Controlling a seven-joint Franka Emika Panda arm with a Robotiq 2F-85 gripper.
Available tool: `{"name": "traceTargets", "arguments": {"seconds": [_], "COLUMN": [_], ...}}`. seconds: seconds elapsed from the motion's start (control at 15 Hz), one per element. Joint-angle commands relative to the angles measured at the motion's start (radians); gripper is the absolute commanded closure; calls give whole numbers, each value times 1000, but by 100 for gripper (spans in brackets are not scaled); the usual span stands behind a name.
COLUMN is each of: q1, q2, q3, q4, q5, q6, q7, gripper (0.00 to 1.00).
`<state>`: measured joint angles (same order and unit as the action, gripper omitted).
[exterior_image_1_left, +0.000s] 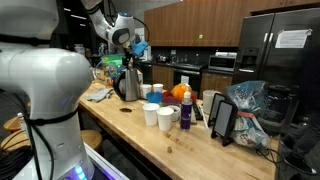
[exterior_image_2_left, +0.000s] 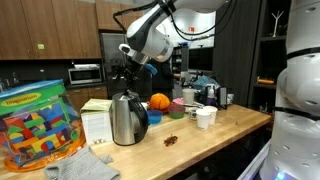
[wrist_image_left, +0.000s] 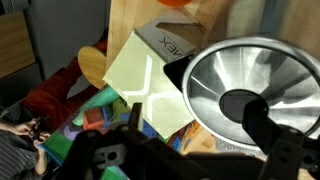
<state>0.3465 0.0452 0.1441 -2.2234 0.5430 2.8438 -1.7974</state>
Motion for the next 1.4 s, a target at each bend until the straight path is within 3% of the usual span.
{"name": "traceTargets", "arguments": {"seconds": [0.0, 1.07, 1.33], "q1": [-2, 5, 4], "q2": [-10, -173, -216], "q3": [0, 29, 39], "q4": [-63, -49, -53], "q5": [13, -347, -372], "q6": [-16, -33, -48], "q7": [-15, 172, 203], "gripper": [0, 0, 0]}}
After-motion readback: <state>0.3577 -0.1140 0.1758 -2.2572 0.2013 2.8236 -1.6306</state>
